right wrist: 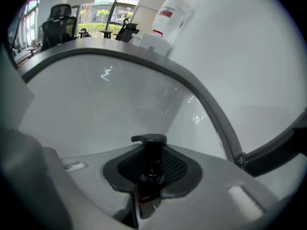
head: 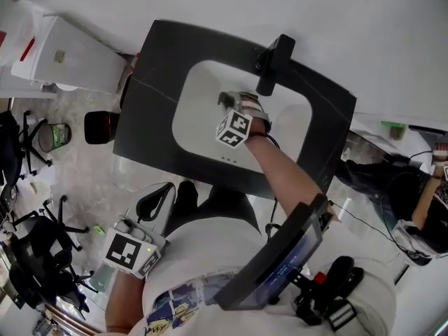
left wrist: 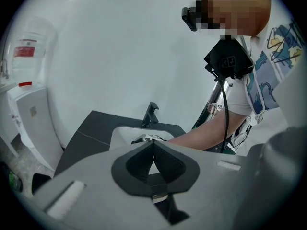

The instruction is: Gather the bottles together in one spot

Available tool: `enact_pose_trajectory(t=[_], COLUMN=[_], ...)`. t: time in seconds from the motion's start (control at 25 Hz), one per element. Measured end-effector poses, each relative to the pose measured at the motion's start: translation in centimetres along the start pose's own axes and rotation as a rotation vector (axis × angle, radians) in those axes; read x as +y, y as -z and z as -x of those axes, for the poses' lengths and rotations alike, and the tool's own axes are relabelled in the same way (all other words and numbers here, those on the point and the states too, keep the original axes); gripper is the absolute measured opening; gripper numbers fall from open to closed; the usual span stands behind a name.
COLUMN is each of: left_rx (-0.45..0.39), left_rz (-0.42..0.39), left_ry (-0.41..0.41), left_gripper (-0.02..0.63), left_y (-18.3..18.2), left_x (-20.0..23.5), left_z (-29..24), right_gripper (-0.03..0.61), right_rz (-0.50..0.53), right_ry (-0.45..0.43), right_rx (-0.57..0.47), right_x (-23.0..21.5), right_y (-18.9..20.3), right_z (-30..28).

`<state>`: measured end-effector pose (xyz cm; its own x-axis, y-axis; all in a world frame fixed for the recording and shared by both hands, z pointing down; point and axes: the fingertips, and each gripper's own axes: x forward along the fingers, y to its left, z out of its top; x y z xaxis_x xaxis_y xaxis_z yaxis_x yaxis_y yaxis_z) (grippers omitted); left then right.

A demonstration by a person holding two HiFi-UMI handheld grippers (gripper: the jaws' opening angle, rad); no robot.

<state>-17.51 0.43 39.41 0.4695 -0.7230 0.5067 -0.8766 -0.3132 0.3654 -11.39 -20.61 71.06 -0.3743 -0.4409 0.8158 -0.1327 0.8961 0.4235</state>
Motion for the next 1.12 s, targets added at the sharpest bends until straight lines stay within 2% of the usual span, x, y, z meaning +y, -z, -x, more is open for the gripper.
enact_pose_trajectory(t=[0.56,0.8,1.12], left_rx=[0.068,0.083,0.087], left_rz=[-0.112,-0.163,-0.221], left_ry=[0.13,0.222,0.328], left_gripper=[0.003,0.003,0.003], left_y=[0.2,-1.2,-2.6], left_x=[-4.3,-6.9,-11.4], left_z=[-2.9,-4.9,-8.4], right_gripper=[0.081,0.08,0.08], right_rz=[-0.294,-0.414,-0.482], right_ry=[0.09,0.141,0.181], right_rx=[-0.249,-0.293,-0.341], right_x=[-2.6,-4.3,-7.2], right_y=[1.5,3.6,8.0], right_z=[8.4,13.6,20.3])
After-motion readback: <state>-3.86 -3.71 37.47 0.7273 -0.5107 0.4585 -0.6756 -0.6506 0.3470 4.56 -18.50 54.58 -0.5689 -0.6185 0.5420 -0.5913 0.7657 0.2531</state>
